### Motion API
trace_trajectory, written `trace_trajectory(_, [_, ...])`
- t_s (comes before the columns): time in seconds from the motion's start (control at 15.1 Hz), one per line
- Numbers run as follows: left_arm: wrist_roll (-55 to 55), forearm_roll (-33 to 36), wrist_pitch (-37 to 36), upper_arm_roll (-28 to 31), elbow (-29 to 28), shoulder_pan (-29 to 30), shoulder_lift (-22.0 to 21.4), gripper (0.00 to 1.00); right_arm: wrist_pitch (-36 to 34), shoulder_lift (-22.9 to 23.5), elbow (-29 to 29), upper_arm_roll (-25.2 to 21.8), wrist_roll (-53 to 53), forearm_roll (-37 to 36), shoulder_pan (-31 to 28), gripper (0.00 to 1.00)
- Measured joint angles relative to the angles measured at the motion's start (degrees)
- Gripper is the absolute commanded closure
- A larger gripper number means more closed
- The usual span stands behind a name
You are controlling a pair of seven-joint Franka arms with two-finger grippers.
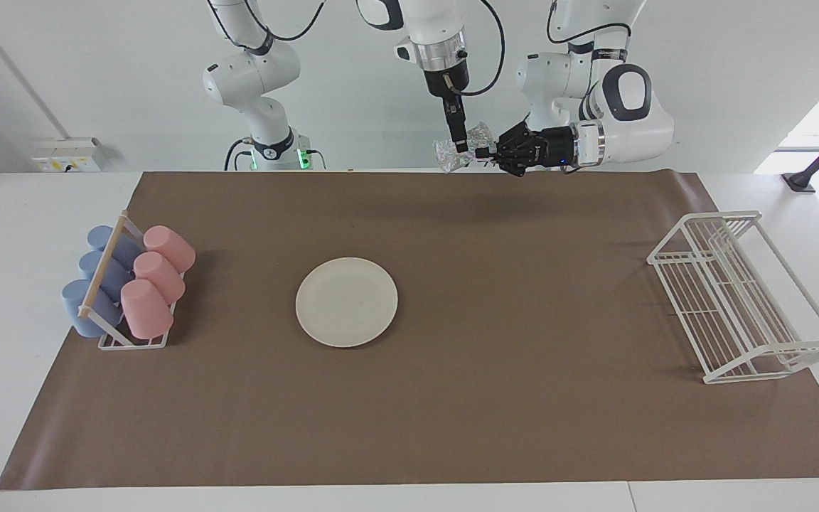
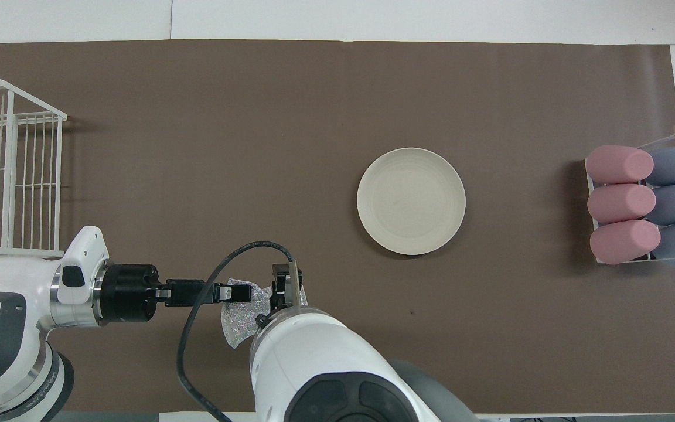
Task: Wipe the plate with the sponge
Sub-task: 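Grasp the sponge with the right gripper while the left gripper releases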
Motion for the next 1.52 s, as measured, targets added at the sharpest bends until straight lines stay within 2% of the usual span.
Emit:
trace_trajectory(0.26, [0.0, 0.0, -0.7, 0.0, 0.0, 0.0, 0.0, 1.00, 0.4, -0.1, -2.0, 0.0, -3.2, 0.0, 0.1, 0.00])
trace_trajectory(0.33, [0.0, 0.0, -1.0, 0.1, 0.0, 0.0, 0.0, 1.00, 0.4, -0.1, -2.3, 0.0, -3.6, 0.0, 0.1, 0.03])
trace_trajectory(0.4, [0.0, 0.0, -1.1, 0.1, 0.0, 0.0, 0.0, 1.00, 0.4, -0.2, -2.5, 0.0, -4.1, 0.0, 0.1, 0.29])
trace_trajectory(0.46, [0.0, 0.0, -1.2, 0.1, 0.0, 0.0, 0.0, 1.00, 0.4, -0.3, -2.8, -0.1, -5.2, 0.0, 0.1, 0.81])
trace_trajectory(0.53, [0.0, 0.0, -1.3, 0.1, 0.0, -0.1, -0.1, 1.00, 0.4, -0.3, -3.0, -0.1, -6.8, 0.0, 0.1, 1.00])
trace_trajectory(0.93, [0.0, 0.0, -2.0, 0.1, -0.1, -0.1, -0.1, 1.00, 2.6, -0.3, -3.2, -0.3, -10.9, 0.2, 0.1, 1.00])
trace_trajectory(0.99, [0.1, 0.0, -2.1, 0.1, -0.1, -0.1, -0.1, 0.90, 2.8, -0.3, -3.2, -0.4, -11.3, 0.8, 0.1, 1.00])
trace_trajectory(1.06, [0.1, 0.1, -2.3, 0.0, -0.1, -0.2, -0.1, 0.28, 2.8, -0.3, -3.2, -0.5, -11.6, 1.3, 0.1, 1.00])
trace_trajectory(1.12, [0.1, 0.1, -2.3, 0.0, -0.1, -0.2, -0.1, 0.00, 2.8, -0.3, -3.2, -0.5, -11.7, 1.5, 0.1, 1.00])
trace_trajectory(1.52, [-2.0, 0.2, -2.3, 0.2, 0.0, -0.2, -0.2, 0.00, 2.8, -0.3, -3.4, -0.5, -12.7, 1.8, 0.1, 1.00])
